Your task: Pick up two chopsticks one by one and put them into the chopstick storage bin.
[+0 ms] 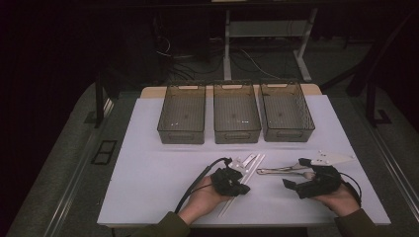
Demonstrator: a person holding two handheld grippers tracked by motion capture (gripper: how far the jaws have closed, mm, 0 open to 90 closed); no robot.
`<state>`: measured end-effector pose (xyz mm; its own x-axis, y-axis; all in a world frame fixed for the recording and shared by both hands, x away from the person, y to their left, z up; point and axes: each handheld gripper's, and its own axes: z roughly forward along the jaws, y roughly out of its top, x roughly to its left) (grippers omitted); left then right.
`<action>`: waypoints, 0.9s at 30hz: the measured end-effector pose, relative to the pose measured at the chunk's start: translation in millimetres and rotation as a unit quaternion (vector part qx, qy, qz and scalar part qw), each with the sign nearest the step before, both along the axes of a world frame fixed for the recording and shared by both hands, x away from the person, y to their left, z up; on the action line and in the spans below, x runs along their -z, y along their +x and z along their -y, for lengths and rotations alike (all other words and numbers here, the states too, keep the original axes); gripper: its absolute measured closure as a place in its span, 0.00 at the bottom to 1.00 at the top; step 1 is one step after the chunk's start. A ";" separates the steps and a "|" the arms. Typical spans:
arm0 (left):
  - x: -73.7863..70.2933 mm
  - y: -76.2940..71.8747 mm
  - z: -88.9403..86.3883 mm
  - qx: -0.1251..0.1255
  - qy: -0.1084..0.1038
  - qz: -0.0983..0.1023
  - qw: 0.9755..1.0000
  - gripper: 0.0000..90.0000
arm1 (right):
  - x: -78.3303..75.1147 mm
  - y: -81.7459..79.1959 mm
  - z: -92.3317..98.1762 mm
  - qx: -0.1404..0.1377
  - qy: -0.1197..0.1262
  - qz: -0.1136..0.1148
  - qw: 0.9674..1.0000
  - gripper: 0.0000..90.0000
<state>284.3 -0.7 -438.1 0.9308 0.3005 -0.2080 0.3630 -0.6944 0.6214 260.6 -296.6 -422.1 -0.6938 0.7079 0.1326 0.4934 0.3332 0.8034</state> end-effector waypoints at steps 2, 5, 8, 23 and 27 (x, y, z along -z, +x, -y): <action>2.3 -5.1 -0.2 -0.002 -0.001 -0.005 1.000 0.99 | -0.3 0.0 0.7 0.001 0.000 0.000 1.000 0.01; 3.9 -10.4 -4.2 0.000 0.004 -0.008 1.000 0.99 | -0.2 0.1 1.1 0.001 0.001 0.000 1.000 0.01; 3.5 -11.9 -8.4 -0.003 0.007 -0.007 1.000 0.99 | -0.1 0.2 1.1 0.001 0.001 -0.001 1.000 0.01; -1.8 -9.3 -30.9 -0.023 0.037 0.002 0.999 0.99 | -0.2 0.2 1.2 0.002 0.001 -0.001 1.000 0.01; -3.4 -6.9 -36.7 -0.032 0.038 0.004 0.999 0.99 | -0.3 0.1 1.1 0.002 0.000 -0.001 1.000 0.01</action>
